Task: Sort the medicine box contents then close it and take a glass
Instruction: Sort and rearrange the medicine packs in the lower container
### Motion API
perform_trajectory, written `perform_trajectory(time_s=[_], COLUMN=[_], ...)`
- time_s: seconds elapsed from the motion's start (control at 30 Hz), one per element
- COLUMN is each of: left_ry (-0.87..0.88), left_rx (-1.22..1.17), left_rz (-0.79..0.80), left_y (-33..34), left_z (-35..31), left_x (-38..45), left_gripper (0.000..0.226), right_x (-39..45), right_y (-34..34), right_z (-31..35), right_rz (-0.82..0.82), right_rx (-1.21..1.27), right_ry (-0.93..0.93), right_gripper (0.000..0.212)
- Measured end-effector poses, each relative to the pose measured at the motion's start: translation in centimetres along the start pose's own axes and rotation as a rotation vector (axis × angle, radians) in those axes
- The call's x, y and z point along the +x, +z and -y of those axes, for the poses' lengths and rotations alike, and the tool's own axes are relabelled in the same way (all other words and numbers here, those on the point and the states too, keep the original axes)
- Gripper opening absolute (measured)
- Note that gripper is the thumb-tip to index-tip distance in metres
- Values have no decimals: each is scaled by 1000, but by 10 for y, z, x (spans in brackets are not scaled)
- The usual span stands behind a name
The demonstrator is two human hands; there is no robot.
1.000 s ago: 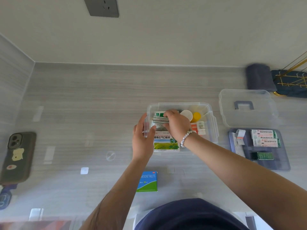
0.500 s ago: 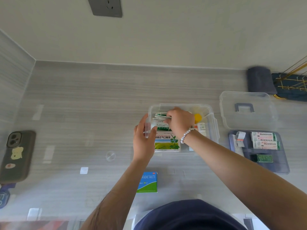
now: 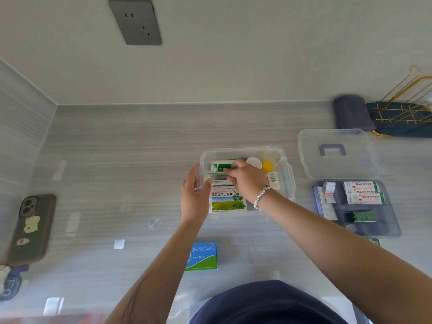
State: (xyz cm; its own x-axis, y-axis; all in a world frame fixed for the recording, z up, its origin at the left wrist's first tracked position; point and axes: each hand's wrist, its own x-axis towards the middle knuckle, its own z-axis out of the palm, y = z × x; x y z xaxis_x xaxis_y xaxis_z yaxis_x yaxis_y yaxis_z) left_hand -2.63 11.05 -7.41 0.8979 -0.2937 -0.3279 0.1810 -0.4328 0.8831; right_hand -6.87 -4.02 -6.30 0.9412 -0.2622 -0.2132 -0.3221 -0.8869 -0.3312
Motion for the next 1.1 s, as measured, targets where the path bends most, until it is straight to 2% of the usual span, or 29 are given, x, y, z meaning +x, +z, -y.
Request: perform_trajectory(time_s=[0.13, 0.3, 0.4, 0.5, 0.57, 0.67, 0.87, 1.1], left_ry=[-30, 56, 145, 221, 166, 52, -131, -312], left_rx=[106, 154, 206, 139, 68, 89, 110, 120], left_rz=[-40, -218, -264, -158, -35, 115, 295, 351], left_y=[-1, 14, 38, 68, 89, 125, 190, 231], left_z=[-9, -28, -41, -52, -56, -51, -34, -17], left_x=[-7, -51, -89, -120, -138, -160, -188, -206], left_gripper=[47, 42, 38, 31, 24, 18, 18, 19], right_x=[-12, -57, -95, -134, -159, -194, -254, -290], right_y=[-13, -36, -51, -60, -63, -61, -40, -9], right_z=[-4, -20, -37, -59, -77, -110, -175, -223], right_rz=[-103, -204, -217, -229, -246, -258, -217, -173], right_rx=[214, 501, 655, 866, 912, 940, 834, 622], right_ry=[9, 58, 109, 174, 230, 327, 483, 562], right_gripper=[35, 29, 23, 20, 19, 17, 18, 28])
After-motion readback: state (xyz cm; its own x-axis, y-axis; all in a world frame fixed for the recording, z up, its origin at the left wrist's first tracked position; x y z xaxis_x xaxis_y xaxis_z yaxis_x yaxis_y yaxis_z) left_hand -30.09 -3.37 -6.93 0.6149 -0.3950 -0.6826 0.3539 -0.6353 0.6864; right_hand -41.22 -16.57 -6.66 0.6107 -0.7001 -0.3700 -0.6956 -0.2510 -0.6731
